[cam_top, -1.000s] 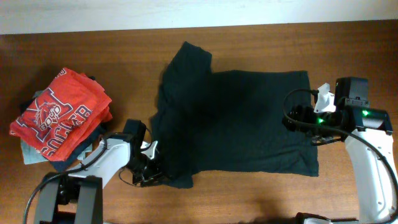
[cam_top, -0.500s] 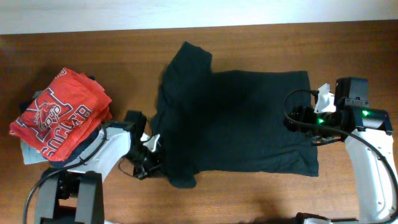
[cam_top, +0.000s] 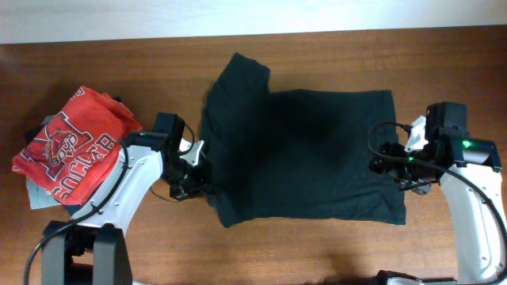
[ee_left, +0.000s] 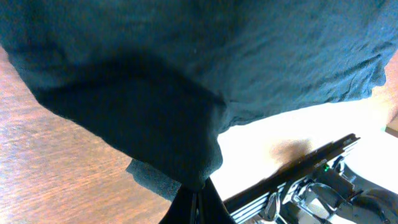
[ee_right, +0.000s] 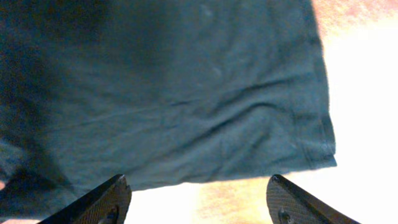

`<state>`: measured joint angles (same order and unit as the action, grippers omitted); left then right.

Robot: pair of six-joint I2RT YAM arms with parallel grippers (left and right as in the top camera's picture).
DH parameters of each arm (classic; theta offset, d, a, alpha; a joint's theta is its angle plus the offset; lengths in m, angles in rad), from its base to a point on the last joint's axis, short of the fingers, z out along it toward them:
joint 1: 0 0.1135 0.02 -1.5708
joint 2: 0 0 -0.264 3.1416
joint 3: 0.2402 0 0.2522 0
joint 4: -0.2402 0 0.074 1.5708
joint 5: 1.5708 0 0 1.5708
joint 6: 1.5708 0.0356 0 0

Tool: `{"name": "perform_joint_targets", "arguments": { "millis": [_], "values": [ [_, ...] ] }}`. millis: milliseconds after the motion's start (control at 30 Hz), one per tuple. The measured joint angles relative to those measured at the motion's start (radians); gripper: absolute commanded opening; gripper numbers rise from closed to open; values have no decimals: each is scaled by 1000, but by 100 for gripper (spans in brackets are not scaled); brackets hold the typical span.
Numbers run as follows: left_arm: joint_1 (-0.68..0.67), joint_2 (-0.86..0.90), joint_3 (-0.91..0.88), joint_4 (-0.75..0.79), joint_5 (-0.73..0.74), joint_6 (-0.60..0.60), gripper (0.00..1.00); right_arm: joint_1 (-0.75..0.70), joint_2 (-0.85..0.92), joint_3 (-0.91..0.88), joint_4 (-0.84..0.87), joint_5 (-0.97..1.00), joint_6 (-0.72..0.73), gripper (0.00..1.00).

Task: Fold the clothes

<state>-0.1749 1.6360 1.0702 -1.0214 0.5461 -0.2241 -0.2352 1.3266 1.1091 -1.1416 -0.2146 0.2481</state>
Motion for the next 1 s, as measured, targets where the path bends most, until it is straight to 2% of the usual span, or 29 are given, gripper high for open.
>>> {"name": "perform_joint_targets", "arguments": {
  "millis": [367, 600, 733, 1000],
  "values": [
    [0, 0, 9, 0, -31, 0, 1, -111, 43, -2, -116, 16, 40, 75],
    [0, 0, 9, 0, -42, 0, 1, -119, 143, -53, -112, 15, 69, 74],
    [0, 0, 9, 0, -42, 0, 1, -146, 198, -97, -100, 11, 94, 66],
    [0, 0, 9, 8, -49, 0, 1, -203, 233, -208, -41, -5, 116, 66]
  ]
}}
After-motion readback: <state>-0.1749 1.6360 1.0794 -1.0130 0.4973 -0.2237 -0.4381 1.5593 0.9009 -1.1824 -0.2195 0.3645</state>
